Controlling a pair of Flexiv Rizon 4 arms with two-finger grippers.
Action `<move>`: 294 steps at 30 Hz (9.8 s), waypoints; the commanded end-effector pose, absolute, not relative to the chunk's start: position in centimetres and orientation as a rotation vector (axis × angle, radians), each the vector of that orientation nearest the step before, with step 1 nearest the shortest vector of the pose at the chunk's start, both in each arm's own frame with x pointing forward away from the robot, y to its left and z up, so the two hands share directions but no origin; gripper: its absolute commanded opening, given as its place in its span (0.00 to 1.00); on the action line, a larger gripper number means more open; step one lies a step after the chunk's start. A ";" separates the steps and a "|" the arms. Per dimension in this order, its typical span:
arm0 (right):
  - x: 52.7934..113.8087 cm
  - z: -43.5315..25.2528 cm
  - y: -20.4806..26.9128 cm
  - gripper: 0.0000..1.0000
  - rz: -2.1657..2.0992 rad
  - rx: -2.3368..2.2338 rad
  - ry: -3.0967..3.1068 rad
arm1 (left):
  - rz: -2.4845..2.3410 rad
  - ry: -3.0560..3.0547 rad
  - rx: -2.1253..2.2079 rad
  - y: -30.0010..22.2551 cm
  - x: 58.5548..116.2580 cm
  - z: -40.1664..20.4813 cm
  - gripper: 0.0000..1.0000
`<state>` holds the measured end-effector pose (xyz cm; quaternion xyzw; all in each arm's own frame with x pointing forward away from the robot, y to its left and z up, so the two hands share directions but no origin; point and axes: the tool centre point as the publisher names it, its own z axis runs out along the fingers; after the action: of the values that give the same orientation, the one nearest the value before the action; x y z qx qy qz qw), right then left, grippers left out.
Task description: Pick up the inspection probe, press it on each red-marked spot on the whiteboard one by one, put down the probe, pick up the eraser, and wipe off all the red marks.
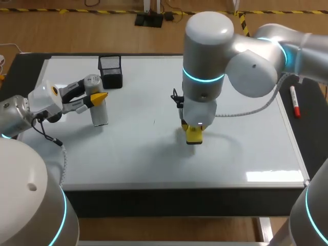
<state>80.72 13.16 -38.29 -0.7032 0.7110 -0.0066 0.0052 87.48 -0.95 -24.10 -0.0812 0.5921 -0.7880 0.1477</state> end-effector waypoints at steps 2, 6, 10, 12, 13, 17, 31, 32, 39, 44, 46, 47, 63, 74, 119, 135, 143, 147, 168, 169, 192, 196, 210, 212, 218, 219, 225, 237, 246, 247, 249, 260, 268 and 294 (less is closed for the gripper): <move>80.7 -38.2 13.0 0.00 -0.024 -2.202 2.223 | -2.267 1.702 -0.233 -0.9 87.4 -24.0 0.00; 80.7 -38.2 13.0 0.00 -0.024 -2.202 2.223 | -2.267 1.702 -0.233 -0.9 87.4 -24.0 0.00; 80.7 -38.2 13.0 0.00 -0.024 -2.202 2.223 | -2.267 1.702 -0.233 -0.9 87.4 -24.0 0.00; 80.7 -38.2 13.0 0.00 -0.024 -2.202 2.223 | -2.267 1.702 -0.233 -0.9 87.4 -24.0 0.00; 80.7 -38.2 13.0 0.00 -0.024 -2.202 2.223 | -2.267 1.702 -0.233 -0.9 87.4 -24.0 0.00; 82.2 -38.1 12.5 0.00 -0.045 -2.190 2.236 | -2.267 1.702 -0.233 -0.9 87.4 -24.0 0.00; 92.9 -37.9 7.4 0.00 -0.066 -2.118 2.347 | -2.267 1.702 -0.233 -0.9 87.4 -24.0 0.00; 93.5 -37.7 7.1 0.00 -0.063 -2.123 2.339 | -2.267 1.702 -0.233 -0.9 87.4 -24.0 0.00; 97.6 -36.7 5.1 0.00 -0.115 -2.094 2.342 | -2.267 1.702 -0.233 -0.9 87.4 -24.0 0.00; 99.9 -36.6 3.9 0.00 -0.116 -2.094 2.329 | -2.267 1.702 -0.233 -0.9 87.4 -24.0 0.00; 100.9 -36.7 3.4 0.00 -0.118 -2.099 2.323 | -2.267 1.702 -0.233 -0.9 87.4 -24.0 0.00; 101.3 -36.7 3.2 0.00 -0.115 -2.105 2.315 | -2.267 1.702 -0.233 -0.9 87.4 -24.0 0.00; 105.8 -39.1 1.1 0.00 -0.057 -2.188 2.298 | -2.267 1.702 -0.233 -0.9 87.4 -24.0 0.00; 106.7 -39.9 1.2 0.00 -0.033 -2.234 2.276 | -2.267 1.702 -0.233 -0.9 87.4 -24.0 0.00; 106.9 -40.5 1.0 1.00 0.017 -2.250 2.239 | -2.267 1.702 -0.233 -0.9 87.4 -24.0 0.00; 105.8 -36.7 1.3 1.00 0.213 -1.727 2.507 | -2.267 1.702 -0.233 -0.9 87.4 -24.0 0.00; 106.1 -34.1 1.3 1.00 0.311 -1.371 2.638 | -2.267 1.702 -0.233 -0.9 87.4 -24.0 0.00; 106.3 -33.2 1.4 1.00 0.370 -1.234 2.682 | -2.267 1.702 -0.233 -0.9 87.4 -24.0 0.00; 107.7 -27.1 -0.4 1.00 0.737 -0.724 2.744 | -2.267 1.702 -0.233 -0.9 87.4 -24.0 0.00; 107.9 -26.8 -0.3 1.00 0.757 -0.726 2.711 | -2.267 1.702 -0.233 -0.9 87.4 -24.0 0.00; 108.0 -25.4 0.9 1.00 0.897 -0.666 2.718 | -2.267 1.702 -0.233 -0.9 87.4 -24.0 0.00; 108.0 -25.4 0.9 1.00 0.897 -0.666 2.718 | -2.267 1.702 -0.233 -0.9 87.4 -24.0 0.00; 108.0 -25.4 0.9 1.00 0.897 -0.666 2.718 | -2.283 1.762 -0.261 -1.1 88.0 -22.4 0.00; 108.0 -25.4 0.9 1.00 0.897 -0.666 2.718 | -2.286 1.770 -0.237 -1.0 88.5 -21.6 0.00; 108.0 -25.4 0.9 1.00 0.897 -0.666 2.718 | -2.342 1.757 -0.183 -0.7 90.8 -18.8 0.00; 108.0 -25.4 0.9 1.00 0.897 -0.666 2.718 | -2.341 1.757 -0.176 -0.7 91.3 -18.4 0.00; 108.0 -25.4 0.9 1.00 0.897 -0.666 2.718 | -2.373 1.747 -0.118 -0.4 94.0 -15.5 0.00; 108.0 -25.4 0.9 1.00 0.897 -0.666 2.718 | -2.416 1.757 -0.066 -0.2 99.2 -13.7 0.00; 108.0 -25.4 0.9 1.00 0.897 -0.666 2.718 | -2.447 1.732 -0.032 -0.5 103.2 -13.4 0.00; 108.0 -25.4 0.9 1.00 0.897 -0.666 2.718 | -2.452 1.736 -0.026 -0.7 103.6 -13.5 0.00; 108.0 -25.4 0.9 1.00 0.897 -0.666 2.718 | -2.463 1.739 -0.023 -1.0 104.4 -13.7 0.00; 108.0 -25.4 0.9 1.00 0.897 -0.666 2.718 | -2.486 1.723 -0.021 -1.8 107.6 -14.6 0.00; 108.0 -25.4 0.9 1.00 0.897 -0.666 2.718 | -2.482 1.716 -0.029 -1.9 108.5 -15.8 0.00; 108.0 -25.4 0.9 1.00 0.897 -0.666 2.718 | -2.517 1.741 -0.068 -2.2 109.3 -21.5 0.00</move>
<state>107.92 0.90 -25.50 -0.2244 0.9195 0.3058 0.1031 108.64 -2.20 -20.80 -0.0358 0.5732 -0.8171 0.0500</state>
